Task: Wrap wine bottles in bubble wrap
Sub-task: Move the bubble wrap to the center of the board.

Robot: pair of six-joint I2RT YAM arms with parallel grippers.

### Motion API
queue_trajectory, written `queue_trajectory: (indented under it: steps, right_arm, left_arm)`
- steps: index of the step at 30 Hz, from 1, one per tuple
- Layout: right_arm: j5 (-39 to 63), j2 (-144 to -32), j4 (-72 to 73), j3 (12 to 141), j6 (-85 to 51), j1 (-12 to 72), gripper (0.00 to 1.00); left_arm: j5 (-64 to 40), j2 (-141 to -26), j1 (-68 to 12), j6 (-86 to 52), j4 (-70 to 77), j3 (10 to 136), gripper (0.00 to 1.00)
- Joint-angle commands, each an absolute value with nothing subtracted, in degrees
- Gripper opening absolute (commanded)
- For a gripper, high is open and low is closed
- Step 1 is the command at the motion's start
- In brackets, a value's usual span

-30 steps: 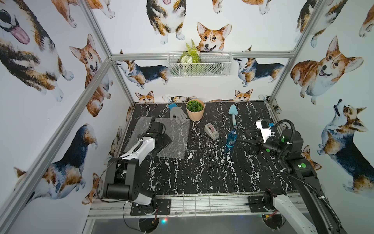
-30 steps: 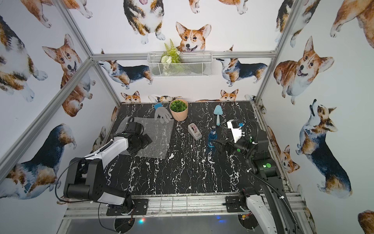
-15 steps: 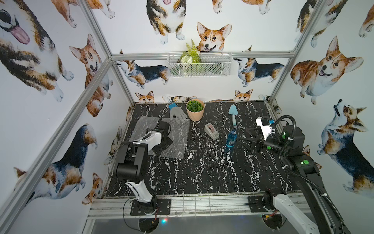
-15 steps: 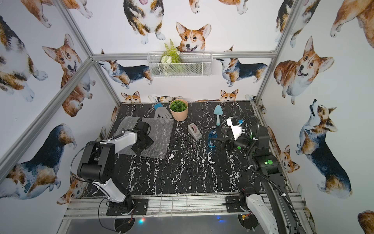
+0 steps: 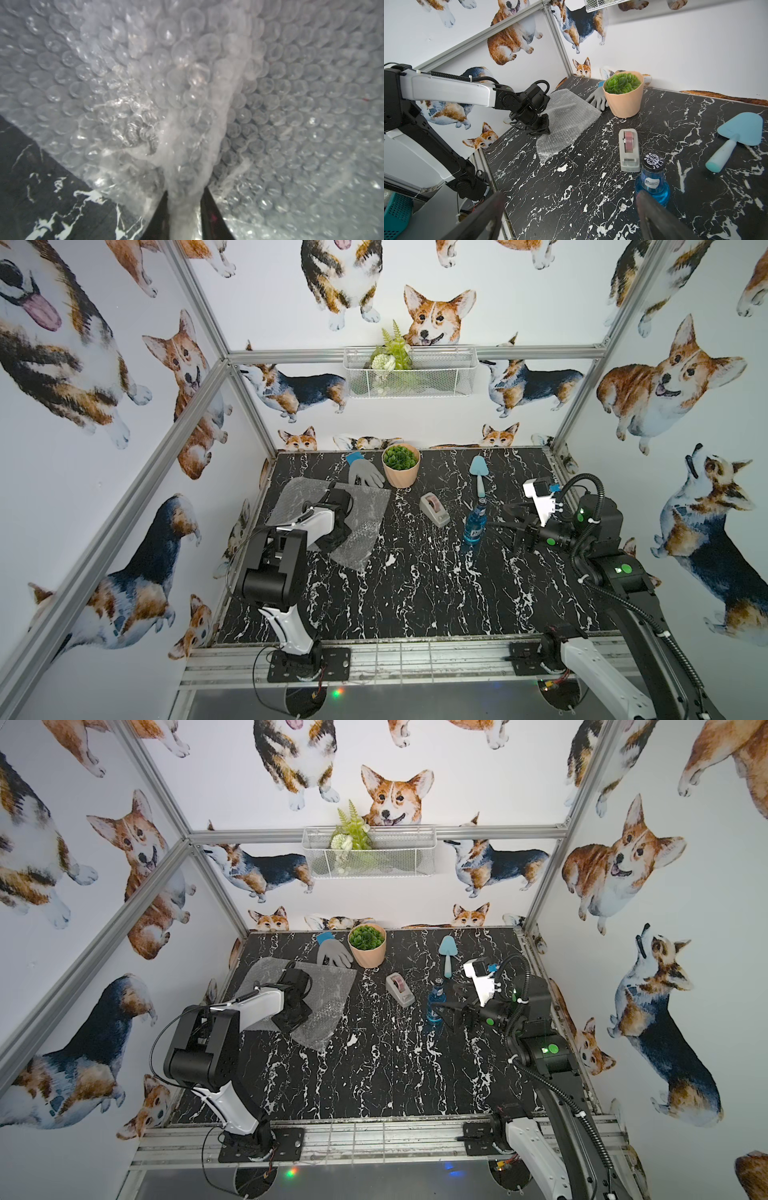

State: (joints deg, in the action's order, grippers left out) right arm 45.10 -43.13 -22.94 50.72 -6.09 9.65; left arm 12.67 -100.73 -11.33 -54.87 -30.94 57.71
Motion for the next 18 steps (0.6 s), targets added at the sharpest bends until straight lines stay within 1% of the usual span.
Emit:
queue_trajectory:
  steps: [1, 2, 3, 4, 7, 9, 10, 13, 18]
  right_arm:
    - [45.0, -43.2, -23.5, 51.6, -4.1, 9.7, 1.0]
    - [44.8, -43.2, -23.5, 51.6, -4.0, 9.6, 1.0]
    - [44.6, -43.3, -23.4, 51.6, -4.0, 9.6, 1.0]
    - [44.6, -43.5, -23.3, 51.6, -4.0, 9.7, 1.0]
    - [44.4, -43.6, -22.9, 51.7, -4.2, 9.7, 1.0]
    - [44.3, -43.7, -22.4, 51.6, -4.3, 9.6, 1.0]
    - [44.1, -43.8, -22.4, 51.7, -4.0, 9.7, 1.0]
    - [44.0, -44.5, -22.4, 52.2, -3.4, 9.7, 1.0]
    - [44.5, -45.9, -22.4, 53.1, -2.7, 9.7, 1.0]
  left_arm:
    - [7.6, -98.9, -12.1, -49.2, -33.6, 57.5, 0.08]
    - [7.2, -98.2, -12.1, -46.9, -33.9, 58.2, 0.07]
    - [7.4, -97.5, -12.3, -43.7, -34.5, 58.9, 0.01]
    - [7.8, -96.2, -12.4, -39.4, -35.3, 59.8, 0.0]
    - [3.8, -92.6, -12.9, -26.3, -36.2, 61.5, 0.0]
    - [1.8, -92.0, -14.2, -18.4, -42.0, 64.6, 0.02]
    - [3.5, -91.8, -15.4, -15.2, -45.0, 65.9, 0.02]
    - [5.5, -91.3, -18.0, -10.3, -50.7, 67.8, 0.01]
    - [-1.0, -86.8, -26.3, -7.9, -51.2, 64.8, 0.0]
